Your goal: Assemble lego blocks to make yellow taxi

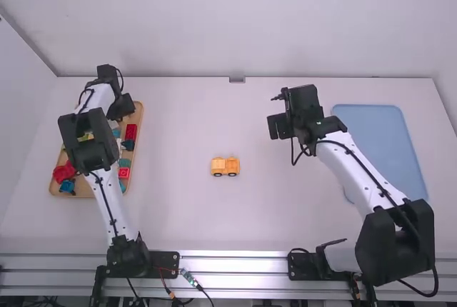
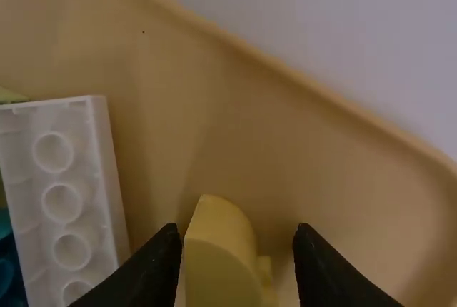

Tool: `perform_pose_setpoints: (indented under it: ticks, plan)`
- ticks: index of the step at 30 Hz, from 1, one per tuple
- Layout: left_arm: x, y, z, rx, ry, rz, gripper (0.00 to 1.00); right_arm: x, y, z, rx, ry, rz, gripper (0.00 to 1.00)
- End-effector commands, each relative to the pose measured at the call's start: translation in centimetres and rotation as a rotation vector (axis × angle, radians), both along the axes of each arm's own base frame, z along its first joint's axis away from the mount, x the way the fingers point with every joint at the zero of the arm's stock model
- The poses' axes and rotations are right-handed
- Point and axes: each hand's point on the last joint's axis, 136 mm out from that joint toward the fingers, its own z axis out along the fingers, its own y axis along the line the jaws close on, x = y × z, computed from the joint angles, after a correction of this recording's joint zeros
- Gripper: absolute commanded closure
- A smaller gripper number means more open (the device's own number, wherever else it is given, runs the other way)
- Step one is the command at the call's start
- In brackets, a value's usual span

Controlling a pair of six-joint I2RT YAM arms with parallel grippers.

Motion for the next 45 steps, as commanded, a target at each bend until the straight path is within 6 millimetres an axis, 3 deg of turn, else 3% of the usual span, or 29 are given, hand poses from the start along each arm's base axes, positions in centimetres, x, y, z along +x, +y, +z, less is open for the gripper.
perform_pose_setpoints:
  ticks: [1, 14, 22, 34, 37, 39, 45]
  plan:
    - [-0.7, -0.6, -0.6, -0.015, 0.033, -0.007, 0.58, -0.3, -0.1, 0.1, -0.002, -0.004, -0.001, 0.01]
    - [-2.2, -1.1, -1.1, -0.05, 0.093, -0.003, 0.57, -0.3, -0.1, 0.1, -0.001, -0.004, -0.001, 0.01]
    - [-1.9, -1.9, -1.1, -0.084, 0.078, -0.018, 0.62, -0.3, -0.2, 0.1, -0.002, -0.002, -0.003, 0.01]
    - [-2.2, -1.7, -1.1, -0.088, 0.086, -0.012, 0.85, -0.3, -0.2, 0.1, -0.002, -0.001, -0.003, 0.01]
    - [-1.7, -1.9, -1.0, -0.089, 0.069, 0.009, 0.86, -0.2, -0.1, 0.1, -0.002, -0.004, -0.002, 0.01]
    - [-1.5, -1.8, -1.0, -0.092, 0.054, 0.027, 0.98, -0.2, -0.1, 0.1, -0.003, -0.005, -0.002, 0.01]
    - [-0.9, -1.9, 0.0, -0.083, 0.03, 0.021, 0.98, -0.1, -0.1, 0.3, -0.015, -0.016, 0.014, 0.01]
